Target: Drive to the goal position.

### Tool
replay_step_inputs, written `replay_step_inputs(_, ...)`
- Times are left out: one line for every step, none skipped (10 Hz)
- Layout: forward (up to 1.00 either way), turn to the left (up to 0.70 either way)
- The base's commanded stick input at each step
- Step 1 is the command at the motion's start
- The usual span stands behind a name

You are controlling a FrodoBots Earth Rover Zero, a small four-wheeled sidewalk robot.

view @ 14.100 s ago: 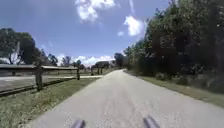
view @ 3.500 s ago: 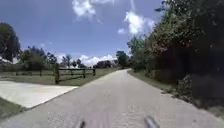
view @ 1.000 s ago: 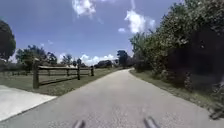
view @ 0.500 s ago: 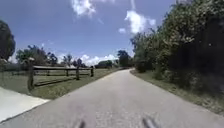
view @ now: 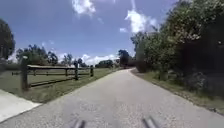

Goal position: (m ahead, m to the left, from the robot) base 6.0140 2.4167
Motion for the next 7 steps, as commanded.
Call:
replay_step_inputs(0.50, 0.00)
replay_step_inputs(0.50, 0.00)
replay_step_inputs(0.50, 0.00)
replay_step_inputs(0.50, 0.00)
replay_step_inputs(0.50, 0.00)
replay_step_inputs(0.50, 0.00)
replay_step_inputs(0.50, 0.00)
